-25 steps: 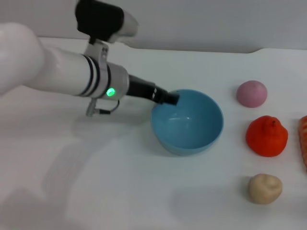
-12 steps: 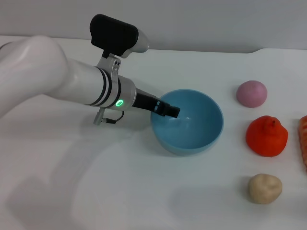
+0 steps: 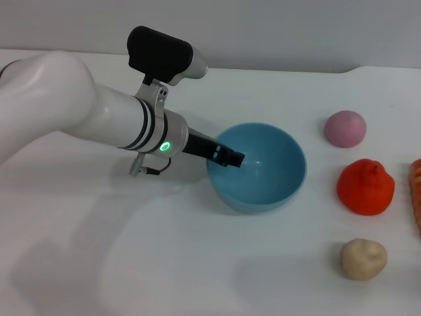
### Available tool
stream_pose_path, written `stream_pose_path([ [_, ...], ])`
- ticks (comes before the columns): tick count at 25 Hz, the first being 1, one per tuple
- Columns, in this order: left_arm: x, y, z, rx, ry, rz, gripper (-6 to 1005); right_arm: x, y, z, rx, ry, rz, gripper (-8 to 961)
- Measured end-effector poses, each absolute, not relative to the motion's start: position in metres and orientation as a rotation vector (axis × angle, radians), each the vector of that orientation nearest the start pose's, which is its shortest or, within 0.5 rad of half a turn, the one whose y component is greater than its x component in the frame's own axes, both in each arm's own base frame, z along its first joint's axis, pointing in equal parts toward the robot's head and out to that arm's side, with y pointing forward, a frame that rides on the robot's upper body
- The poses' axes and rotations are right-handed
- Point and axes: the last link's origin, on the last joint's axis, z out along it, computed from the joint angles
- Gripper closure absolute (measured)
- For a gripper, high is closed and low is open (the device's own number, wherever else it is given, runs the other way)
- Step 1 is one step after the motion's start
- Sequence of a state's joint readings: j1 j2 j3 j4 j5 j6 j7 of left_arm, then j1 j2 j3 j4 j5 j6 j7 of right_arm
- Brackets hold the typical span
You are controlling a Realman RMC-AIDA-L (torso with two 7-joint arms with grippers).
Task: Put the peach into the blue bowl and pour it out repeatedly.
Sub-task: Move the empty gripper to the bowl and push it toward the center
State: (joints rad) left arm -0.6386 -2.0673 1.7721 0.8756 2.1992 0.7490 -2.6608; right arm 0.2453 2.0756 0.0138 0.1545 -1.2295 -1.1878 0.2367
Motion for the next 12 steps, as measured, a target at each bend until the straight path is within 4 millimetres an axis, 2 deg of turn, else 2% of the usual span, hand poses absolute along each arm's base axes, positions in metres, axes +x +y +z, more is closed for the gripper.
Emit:
stream_pose_path([
  [1, -0.1986, 0.3785, -0.1031, -2.466, -1.070, 0.049, 226, 0.4163, 0.2343, -0.0084, -1.278, 0.915, 0.557, 321],
  [12, -0.1974, 0.3806, -0.1024, -2.452, -1.083, 0.030, 704, 0.4165, 0.2358, -0.0072, -1.246, 0.950, 0.597, 320],
])
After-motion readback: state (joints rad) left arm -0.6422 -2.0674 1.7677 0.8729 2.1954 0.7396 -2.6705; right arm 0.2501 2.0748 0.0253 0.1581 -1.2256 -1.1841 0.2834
